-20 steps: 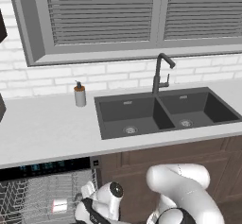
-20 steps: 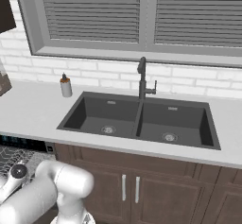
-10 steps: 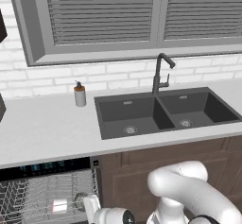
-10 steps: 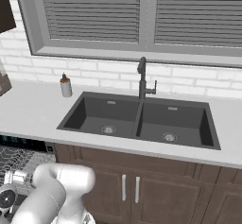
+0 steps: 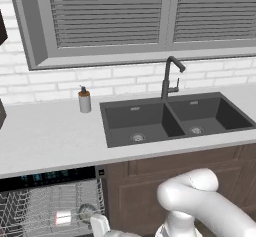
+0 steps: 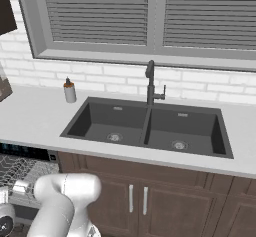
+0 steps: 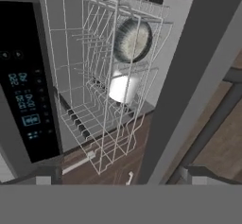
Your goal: Pick up the cup and bowl from the counter, place them in the dishwasher, and close the dishwasher door.
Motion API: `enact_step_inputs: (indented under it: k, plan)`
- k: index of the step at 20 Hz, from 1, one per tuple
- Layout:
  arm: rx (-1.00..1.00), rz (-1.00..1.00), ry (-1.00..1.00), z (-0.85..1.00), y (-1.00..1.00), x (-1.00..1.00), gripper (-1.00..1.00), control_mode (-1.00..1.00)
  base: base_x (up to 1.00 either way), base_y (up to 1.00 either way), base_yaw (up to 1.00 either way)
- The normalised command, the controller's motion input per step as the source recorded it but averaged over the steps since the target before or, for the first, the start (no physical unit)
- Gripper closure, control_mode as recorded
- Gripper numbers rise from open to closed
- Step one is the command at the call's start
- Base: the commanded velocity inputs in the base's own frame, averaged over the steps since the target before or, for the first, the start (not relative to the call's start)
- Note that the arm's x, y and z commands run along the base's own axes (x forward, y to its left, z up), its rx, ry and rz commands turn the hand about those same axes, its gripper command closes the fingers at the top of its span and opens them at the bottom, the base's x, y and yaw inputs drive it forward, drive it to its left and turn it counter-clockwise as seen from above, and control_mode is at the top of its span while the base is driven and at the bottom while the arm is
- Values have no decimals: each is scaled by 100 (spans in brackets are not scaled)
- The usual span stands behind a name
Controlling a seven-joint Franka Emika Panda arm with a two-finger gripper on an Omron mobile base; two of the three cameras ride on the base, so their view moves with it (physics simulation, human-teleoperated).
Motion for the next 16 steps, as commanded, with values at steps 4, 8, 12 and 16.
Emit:
enact_step_inputs:
  k: [4, 8, 12, 16]
  plan:
    - [0, 8, -6, 0, 27, -22, -100, -100, 0, 0, 0]
    - [0, 2, -5, 0, 43, -19, -100, -100, 0, 0, 0]
    - [-7, -5, -4, 0, 93, -8, -100, -100, 0, 0, 0]
    - [-10, -26, 0, -10, 100, -9, -100, -100, 0, 0, 0]
